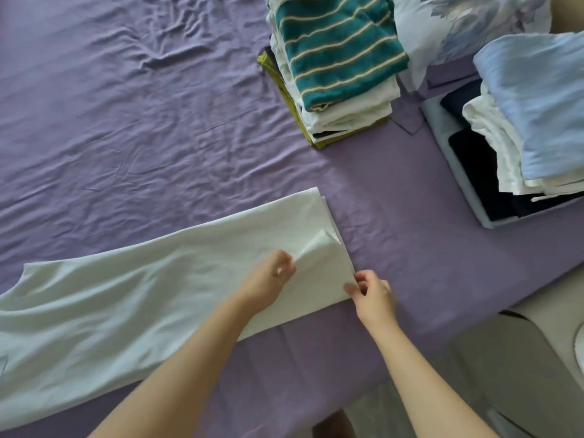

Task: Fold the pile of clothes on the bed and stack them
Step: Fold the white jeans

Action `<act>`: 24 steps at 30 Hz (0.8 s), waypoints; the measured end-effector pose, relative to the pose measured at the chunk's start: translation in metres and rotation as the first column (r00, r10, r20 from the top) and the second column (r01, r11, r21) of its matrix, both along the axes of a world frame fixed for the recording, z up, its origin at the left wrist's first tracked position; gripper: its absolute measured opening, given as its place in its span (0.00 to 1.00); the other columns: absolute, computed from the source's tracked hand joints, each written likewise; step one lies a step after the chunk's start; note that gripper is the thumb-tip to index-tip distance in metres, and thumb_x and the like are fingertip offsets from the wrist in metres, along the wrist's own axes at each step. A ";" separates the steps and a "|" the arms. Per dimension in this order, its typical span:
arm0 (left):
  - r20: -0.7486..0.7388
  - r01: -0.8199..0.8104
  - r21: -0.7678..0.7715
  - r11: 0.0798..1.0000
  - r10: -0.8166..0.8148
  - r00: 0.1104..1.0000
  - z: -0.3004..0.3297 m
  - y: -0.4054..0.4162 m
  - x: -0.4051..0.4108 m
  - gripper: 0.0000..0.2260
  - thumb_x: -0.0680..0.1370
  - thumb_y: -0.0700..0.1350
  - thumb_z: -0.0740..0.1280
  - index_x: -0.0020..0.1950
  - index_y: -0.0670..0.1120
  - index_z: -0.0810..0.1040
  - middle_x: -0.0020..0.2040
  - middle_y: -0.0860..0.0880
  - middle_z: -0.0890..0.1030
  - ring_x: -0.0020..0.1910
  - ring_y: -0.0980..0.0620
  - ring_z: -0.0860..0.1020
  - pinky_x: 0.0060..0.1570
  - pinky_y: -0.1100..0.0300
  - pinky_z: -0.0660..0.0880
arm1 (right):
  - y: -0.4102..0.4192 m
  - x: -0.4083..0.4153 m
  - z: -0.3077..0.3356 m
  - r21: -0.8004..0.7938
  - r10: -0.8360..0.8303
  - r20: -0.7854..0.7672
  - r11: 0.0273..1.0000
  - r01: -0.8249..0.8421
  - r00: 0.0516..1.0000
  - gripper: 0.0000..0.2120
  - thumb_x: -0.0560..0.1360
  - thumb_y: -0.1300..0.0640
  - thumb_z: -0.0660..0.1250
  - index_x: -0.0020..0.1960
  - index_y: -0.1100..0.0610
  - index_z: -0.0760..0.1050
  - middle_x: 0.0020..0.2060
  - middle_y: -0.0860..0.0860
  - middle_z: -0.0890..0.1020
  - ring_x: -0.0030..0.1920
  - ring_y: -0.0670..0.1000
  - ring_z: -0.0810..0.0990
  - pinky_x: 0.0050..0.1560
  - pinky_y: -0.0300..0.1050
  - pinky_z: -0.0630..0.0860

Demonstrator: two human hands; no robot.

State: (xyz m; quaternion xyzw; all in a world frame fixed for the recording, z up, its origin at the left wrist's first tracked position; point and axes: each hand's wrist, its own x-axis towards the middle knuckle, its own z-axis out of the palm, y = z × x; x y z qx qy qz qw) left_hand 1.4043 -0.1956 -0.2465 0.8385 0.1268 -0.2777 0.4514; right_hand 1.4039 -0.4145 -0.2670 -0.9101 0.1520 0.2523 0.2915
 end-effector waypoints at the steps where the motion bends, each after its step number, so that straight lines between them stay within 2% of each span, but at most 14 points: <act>1: 0.011 0.122 0.031 0.992 -0.123 0.992 -0.006 -0.009 -0.007 0.08 0.81 0.43 0.62 0.56 0.43 0.77 0.54 0.47 0.78 0.55 0.48 0.75 0.56 0.58 0.69 | 0.003 0.000 -0.002 0.035 -0.043 0.025 0.998 0.042 0.999 0.09 0.77 0.58 0.67 0.56 0.59 0.76 0.48 0.54 0.81 0.55 0.56 0.74 0.55 0.49 0.71; 3: 0.012 0.317 0.176 0.932 -0.324 0.946 -0.020 -0.028 -0.024 0.11 0.81 0.45 0.60 0.61 0.47 0.78 0.68 0.47 0.73 0.69 0.45 0.67 0.67 0.56 0.63 | 0.009 0.008 -0.001 0.167 -0.191 0.021 0.968 0.185 0.981 0.09 0.78 0.60 0.63 0.57 0.61 0.75 0.52 0.57 0.80 0.53 0.55 0.75 0.51 0.46 0.71; 4: 0.010 0.349 0.252 0.903 -0.363 0.932 -0.024 -0.035 -0.031 0.13 0.82 0.46 0.59 0.64 0.50 0.77 0.73 0.49 0.67 0.73 0.45 0.61 0.69 0.56 0.60 | 0.011 0.014 -0.002 0.192 -0.231 -0.004 0.955 0.228 0.973 0.10 0.80 0.58 0.61 0.57 0.61 0.75 0.53 0.58 0.79 0.51 0.54 0.75 0.49 0.45 0.69; 6: 0.034 0.345 0.307 0.887 -0.372 0.928 -0.029 -0.048 -0.045 0.16 0.82 0.46 0.58 0.69 0.52 0.72 0.77 0.51 0.59 0.76 0.48 0.54 0.72 0.56 0.57 | 0.013 0.026 -0.003 0.170 -0.239 -0.082 0.953 0.249 0.968 0.16 0.81 0.50 0.57 0.59 0.61 0.73 0.56 0.58 0.79 0.50 0.54 0.74 0.47 0.44 0.66; 8: 0.094 0.330 0.289 0.898 -0.370 0.924 -0.028 -0.057 -0.056 0.18 0.81 0.44 0.59 0.71 0.49 0.69 0.77 0.50 0.60 0.75 0.49 0.57 0.71 0.58 0.57 | 0.020 0.033 -0.004 0.130 -0.160 -0.150 0.975 0.180 0.976 0.24 0.78 0.42 0.60 0.62 0.62 0.71 0.57 0.58 0.78 0.55 0.57 0.76 0.49 0.46 0.69; 10: 0.161 0.271 0.247 0.930 -0.316 0.935 -0.023 -0.060 -0.067 0.17 0.80 0.41 0.60 0.69 0.45 0.73 0.73 0.48 0.67 0.70 0.47 0.66 0.68 0.58 0.62 | 0.031 0.031 -0.004 0.080 -0.016 -0.181 0.996 0.030 0.983 0.31 0.75 0.40 0.65 0.66 0.62 0.65 0.59 0.58 0.77 0.60 0.60 0.75 0.54 0.50 0.72; 11: 0.188 0.220 0.234 0.947 -0.266 0.946 -0.020 -0.058 -0.072 0.15 0.79 0.39 0.61 0.66 0.44 0.75 0.70 0.46 0.70 0.67 0.45 0.70 0.65 0.56 0.65 | 0.036 0.028 -0.004 0.063 0.036 -0.159 0.998 -0.026 0.987 0.31 0.75 0.42 0.66 0.67 0.62 0.63 0.60 0.59 0.77 0.60 0.61 0.75 0.55 0.52 0.73; 13: 0.211 0.087 0.263 0.961 -0.145 0.967 -0.016 -0.047 -0.082 0.14 0.78 0.39 0.64 0.62 0.42 0.78 0.64 0.44 0.77 0.60 0.42 0.75 0.60 0.52 0.70 | 0.038 0.023 -0.005 0.073 0.043 -0.040 0.997 -0.040 0.998 0.25 0.76 0.49 0.67 0.66 0.60 0.63 0.58 0.59 0.78 0.58 0.62 0.76 0.49 0.50 0.72; 15: 0.234 -0.068 0.364 0.929 -0.021 0.972 -0.015 -0.029 -0.090 0.12 0.73 0.37 0.70 0.57 0.42 0.81 0.55 0.44 0.81 0.53 0.40 0.78 0.52 0.50 0.74 | 0.032 0.018 -0.003 0.123 -0.005 0.060 0.992 -0.002 0.998 0.16 0.76 0.52 0.67 0.57 0.57 0.66 0.51 0.57 0.78 0.51 0.61 0.76 0.42 0.47 0.68; 17: 0.237 -0.173 0.494 0.852 0.059 0.970 -0.016 -0.008 -0.097 0.11 0.67 0.38 0.76 0.48 0.44 0.84 0.47 0.44 0.82 0.47 0.39 0.80 0.44 0.49 0.75 | 0.026 0.013 -0.003 0.093 0.010 0.015 0.996 -0.011 1.000 0.12 0.77 0.49 0.66 0.45 0.56 0.66 0.47 0.54 0.74 0.46 0.57 0.74 0.42 0.47 0.66; 19: 0.136 -0.151 0.555 0.818 0.090 0.987 -0.015 0.006 -0.101 0.10 0.67 0.42 0.77 0.46 0.47 0.83 0.48 0.46 0.81 0.51 0.40 0.78 0.46 0.50 0.72 | 0.025 0.008 -0.004 0.043 0.065 -0.041 0.997 -0.064 0.997 0.17 0.78 0.49 0.63 0.36 0.56 0.66 0.48 0.54 0.72 0.43 0.54 0.71 0.44 0.46 0.66; 21: 0.102 -0.103 0.564 0.819 0.054 0.993 -0.016 0.011 -0.098 0.10 0.66 0.43 0.78 0.45 0.48 0.83 0.47 0.48 0.80 0.51 0.41 0.77 0.45 0.51 0.70 | 0.027 0.007 -0.002 0.069 0.079 -0.055 0.995 -0.075 0.995 0.16 0.79 0.52 0.62 0.38 0.61 0.70 0.48 0.55 0.71 0.43 0.54 0.69 0.45 0.45 0.64; 23: 0.168 -0.068 0.575 0.815 -0.036 0.985 -0.017 0.008 -0.094 0.11 0.59 0.36 0.79 0.36 0.45 0.81 0.37 0.47 0.80 0.39 0.40 0.78 0.35 0.53 0.69 | 0.026 0.012 0.002 0.104 0.079 -0.061 0.992 -0.073 0.995 0.15 0.80 0.56 0.60 0.43 0.67 0.73 0.45 0.56 0.71 0.44 0.55 0.68 0.42 0.44 0.60; 24: 0.206 -0.079 0.576 0.813 -0.051 0.977 -0.016 0.005 -0.093 0.11 0.58 0.34 0.79 0.33 0.44 0.80 0.33 0.47 0.79 0.35 0.41 0.78 0.32 0.54 0.68 | 0.023 0.015 0.003 0.124 0.071 -0.054 0.990 -0.064 0.996 0.14 0.80 0.57 0.60 0.42 0.67 0.72 0.43 0.57 0.72 0.43 0.56 0.68 0.39 0.45 0.59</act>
